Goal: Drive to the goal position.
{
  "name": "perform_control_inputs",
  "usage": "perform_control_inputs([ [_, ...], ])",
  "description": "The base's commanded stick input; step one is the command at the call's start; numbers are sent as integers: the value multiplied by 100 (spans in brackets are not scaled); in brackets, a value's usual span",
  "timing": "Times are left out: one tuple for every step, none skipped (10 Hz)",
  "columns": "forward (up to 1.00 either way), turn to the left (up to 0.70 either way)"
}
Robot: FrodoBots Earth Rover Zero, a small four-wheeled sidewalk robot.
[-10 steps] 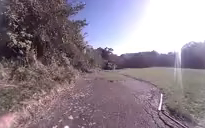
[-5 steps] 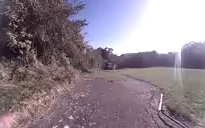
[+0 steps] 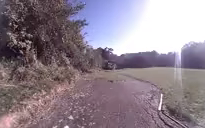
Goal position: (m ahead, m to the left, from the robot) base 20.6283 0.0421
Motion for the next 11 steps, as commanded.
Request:
perform_control_inputs([
  [4,0],
  [0,0],
  [0,0],
  [0,0],
  [0,0],
  [0,0],
  [0,0],
  [0,0],
  [2,0],
  [4,0],
  [4,0],
])
